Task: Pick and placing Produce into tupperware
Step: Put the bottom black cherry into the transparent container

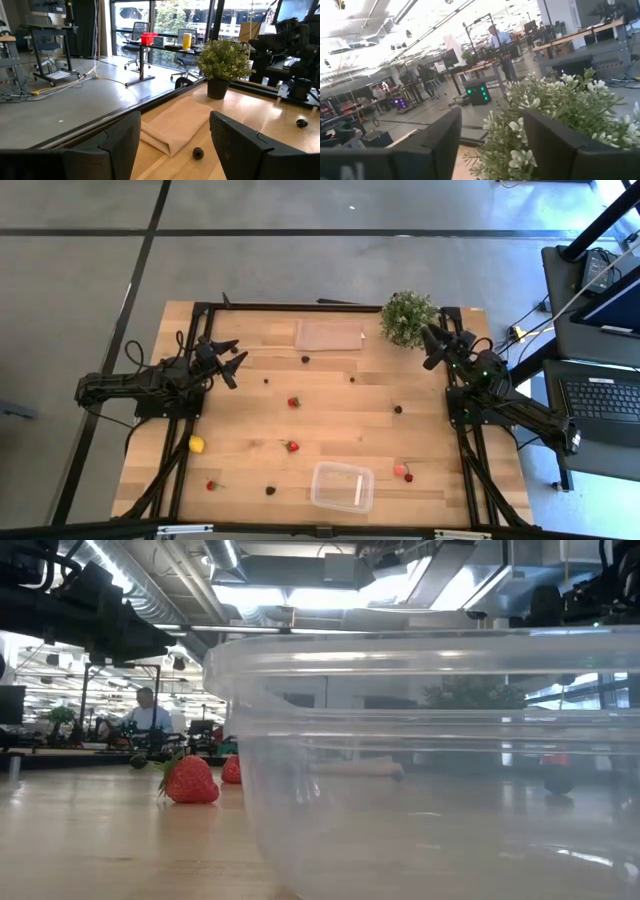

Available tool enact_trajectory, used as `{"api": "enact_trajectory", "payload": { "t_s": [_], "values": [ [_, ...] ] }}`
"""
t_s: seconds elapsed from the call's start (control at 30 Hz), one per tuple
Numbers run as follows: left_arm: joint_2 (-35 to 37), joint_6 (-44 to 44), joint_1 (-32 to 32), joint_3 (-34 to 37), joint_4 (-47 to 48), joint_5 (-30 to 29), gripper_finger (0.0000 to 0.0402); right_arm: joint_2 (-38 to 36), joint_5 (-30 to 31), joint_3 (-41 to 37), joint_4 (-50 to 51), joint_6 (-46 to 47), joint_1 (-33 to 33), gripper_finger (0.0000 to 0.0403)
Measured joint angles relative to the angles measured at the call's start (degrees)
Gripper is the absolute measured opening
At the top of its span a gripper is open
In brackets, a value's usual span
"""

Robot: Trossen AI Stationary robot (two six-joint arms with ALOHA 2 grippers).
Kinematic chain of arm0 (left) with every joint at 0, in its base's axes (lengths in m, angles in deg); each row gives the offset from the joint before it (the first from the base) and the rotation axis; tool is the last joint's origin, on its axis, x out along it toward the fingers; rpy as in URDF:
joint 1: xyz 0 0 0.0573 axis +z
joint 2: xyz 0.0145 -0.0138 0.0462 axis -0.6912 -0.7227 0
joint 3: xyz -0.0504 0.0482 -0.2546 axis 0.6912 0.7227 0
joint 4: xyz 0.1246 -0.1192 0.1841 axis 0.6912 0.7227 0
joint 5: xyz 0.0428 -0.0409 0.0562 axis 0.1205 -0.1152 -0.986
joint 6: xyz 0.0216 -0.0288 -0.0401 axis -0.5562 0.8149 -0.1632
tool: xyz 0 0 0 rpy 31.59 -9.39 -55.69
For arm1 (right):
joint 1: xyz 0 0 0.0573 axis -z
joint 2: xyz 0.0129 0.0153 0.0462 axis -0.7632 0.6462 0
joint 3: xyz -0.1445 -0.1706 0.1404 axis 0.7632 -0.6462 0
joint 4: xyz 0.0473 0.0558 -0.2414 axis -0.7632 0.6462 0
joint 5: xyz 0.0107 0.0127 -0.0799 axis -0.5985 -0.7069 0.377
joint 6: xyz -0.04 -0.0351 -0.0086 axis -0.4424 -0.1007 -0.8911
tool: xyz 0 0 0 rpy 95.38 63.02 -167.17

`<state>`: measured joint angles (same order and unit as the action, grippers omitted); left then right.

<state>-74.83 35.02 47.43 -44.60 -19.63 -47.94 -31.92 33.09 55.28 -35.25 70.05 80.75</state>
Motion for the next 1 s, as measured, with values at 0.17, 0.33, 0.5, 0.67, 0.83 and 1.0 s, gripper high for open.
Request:
{"api": "enact_trajectory", "payload": {
  "t_s": [0.17, 0.33, 0.5, 0.67, 0.83, 1.0],
  "values": [
    [0.0, 0.0, 0.0, 0.0, 0.0, 0.0, 0.0229, 0.2, -7.1, 2.3, 1.5, -2.6, 0.0, 0.0244],
    [0.0, 0.0, 0.0, 0.0, 0.0, 0.0, 0.0229, 2.8, -15.6, 13.1, 13.9, -9.3, -1.4, 0.0245],
    [0.0, 0.0, 0.0, 0.0, 0.0, -0.3, 0.0229, 10.9, -15.9, 28.4, 31.9, -12.1, -4.3, 0.0245],
    [0.0, 0.0, 0.0, 0.0, 0.0, -2.6, 0.0229, 22.6, -16.2, 43.2, 44.5, -13.0, -8.1, 0.0245],
    [0.0, 0.0, 0.0, 0.0, 0.0, -3.8, 0.0229, 36.2, -16.5, 51.8, 59.6, -13.5, -13.1, 0.0245],
    [0.0, 0.0, 0.0, 0.0, 0.0, -3.8, 0.0229, 47.7, -16.5, 51.5, 69.1, -12.4, -19.3, 0.0245]
  ]
}}
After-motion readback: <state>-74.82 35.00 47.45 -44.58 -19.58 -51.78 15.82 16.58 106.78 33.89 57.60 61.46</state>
